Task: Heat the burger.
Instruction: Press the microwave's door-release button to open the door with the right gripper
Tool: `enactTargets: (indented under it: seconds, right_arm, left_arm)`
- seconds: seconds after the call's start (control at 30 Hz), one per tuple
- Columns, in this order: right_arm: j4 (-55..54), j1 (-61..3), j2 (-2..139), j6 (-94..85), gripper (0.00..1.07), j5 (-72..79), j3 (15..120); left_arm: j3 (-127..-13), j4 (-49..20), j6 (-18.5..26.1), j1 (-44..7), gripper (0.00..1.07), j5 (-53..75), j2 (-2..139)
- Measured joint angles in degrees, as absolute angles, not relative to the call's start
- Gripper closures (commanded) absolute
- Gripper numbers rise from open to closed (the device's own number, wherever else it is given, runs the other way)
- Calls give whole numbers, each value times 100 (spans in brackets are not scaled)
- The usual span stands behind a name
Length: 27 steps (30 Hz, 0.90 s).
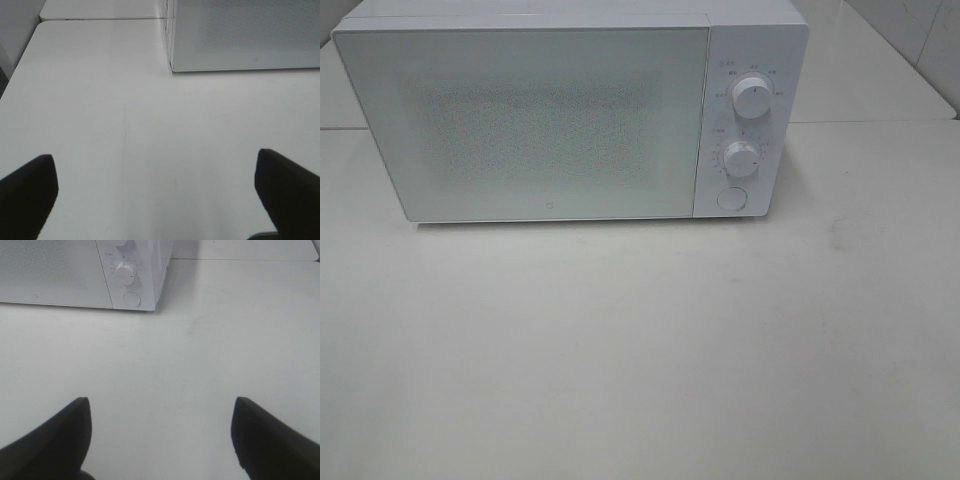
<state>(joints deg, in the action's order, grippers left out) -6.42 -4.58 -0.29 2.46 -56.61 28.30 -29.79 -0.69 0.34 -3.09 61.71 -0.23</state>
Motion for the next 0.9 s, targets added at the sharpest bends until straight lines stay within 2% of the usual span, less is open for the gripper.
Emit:
enactTargets:
  seconds: [0.5,0.9]
  right_arm:
    - [-642,-458,115,246,32,-5672,2848]
    - [-768,-458,1037,241,32,-3971,2716]
  left_arm:
    - [-2979,-69,34,-309,6,6171,-23]
    - [-2979,-69,34,-309,6,6171,-23]
